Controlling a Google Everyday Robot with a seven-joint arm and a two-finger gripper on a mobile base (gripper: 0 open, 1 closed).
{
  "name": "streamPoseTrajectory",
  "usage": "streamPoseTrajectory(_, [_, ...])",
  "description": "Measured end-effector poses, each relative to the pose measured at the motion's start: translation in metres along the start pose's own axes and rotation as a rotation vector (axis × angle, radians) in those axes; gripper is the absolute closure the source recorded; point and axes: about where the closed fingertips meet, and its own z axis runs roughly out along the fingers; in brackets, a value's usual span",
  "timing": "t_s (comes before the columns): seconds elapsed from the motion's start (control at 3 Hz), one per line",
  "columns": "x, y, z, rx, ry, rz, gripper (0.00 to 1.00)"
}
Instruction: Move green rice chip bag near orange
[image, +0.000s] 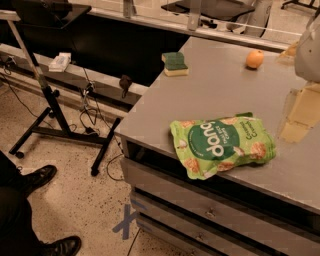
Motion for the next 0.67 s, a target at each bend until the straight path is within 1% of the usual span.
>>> streamPoseTrajectory(0.33, [-0.001,0.002,0.005,0.013,-0.001,-0.010,0.00])
streamPoseTrajectory(0.67, [0.006,0.010,0.033,-0.009,-0.030,-0.003,0.00])
